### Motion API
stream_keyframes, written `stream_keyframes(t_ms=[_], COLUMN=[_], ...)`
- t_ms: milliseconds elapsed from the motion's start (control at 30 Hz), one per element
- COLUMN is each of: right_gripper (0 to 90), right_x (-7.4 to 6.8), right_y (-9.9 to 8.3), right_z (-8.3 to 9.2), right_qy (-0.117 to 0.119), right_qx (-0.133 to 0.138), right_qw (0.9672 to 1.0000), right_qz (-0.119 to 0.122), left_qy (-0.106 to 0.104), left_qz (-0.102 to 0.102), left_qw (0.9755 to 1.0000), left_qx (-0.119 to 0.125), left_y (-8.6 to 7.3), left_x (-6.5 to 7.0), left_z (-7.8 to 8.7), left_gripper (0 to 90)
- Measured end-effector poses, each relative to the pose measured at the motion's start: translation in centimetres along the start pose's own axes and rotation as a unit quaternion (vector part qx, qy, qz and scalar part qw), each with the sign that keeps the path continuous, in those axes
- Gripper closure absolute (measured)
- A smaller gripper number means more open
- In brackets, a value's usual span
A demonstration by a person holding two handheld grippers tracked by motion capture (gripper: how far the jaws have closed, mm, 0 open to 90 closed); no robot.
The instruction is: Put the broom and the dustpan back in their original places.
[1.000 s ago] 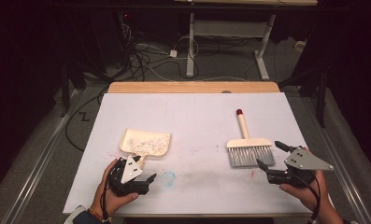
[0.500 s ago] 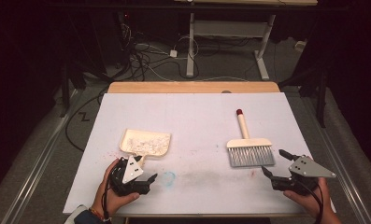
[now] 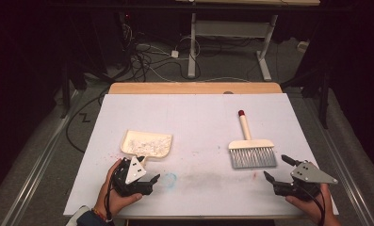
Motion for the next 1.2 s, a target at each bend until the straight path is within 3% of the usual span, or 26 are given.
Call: stream_keyframes(t_ms=[267,633,1200], right_gripper=[19.5,19.5,19.5], right_x=[-0.09,-0.23,-0.35], right_y=[0.54,0.48,0.25], right_z=[0.29,0.12,-0.06], right_qy=[-0.004,-0.002,-0.005], right_qx=[0.012,0.006,-0.002], right_qw=[0.9999,1.0000,0.9999], right_qz=[-0.003,0.000,0.012], left_qy=[0.005,0.004,0.005], left_qz=[0.000,-0.008,-0.005], left_qw=[1.0000,1.0000,1.0000], left_qx=[0.006,0.003,0.002], left_y=[-0.02,-0.17,0.04], left_x=[0.07,0.05,-0.11], left_z=[0.39,0.41,0.10], left_gripper=[19.2,19.2,19.2])
Point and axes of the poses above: each handheld gripper's, and its own axes: z roughly backward along the jaws, y roughly out of its top, x roughly to its right, the point moved 6 cm from there along -z, roughly forward along the jaws, and after that the axes turned 3 degrees about z, right-handed, at the moved point
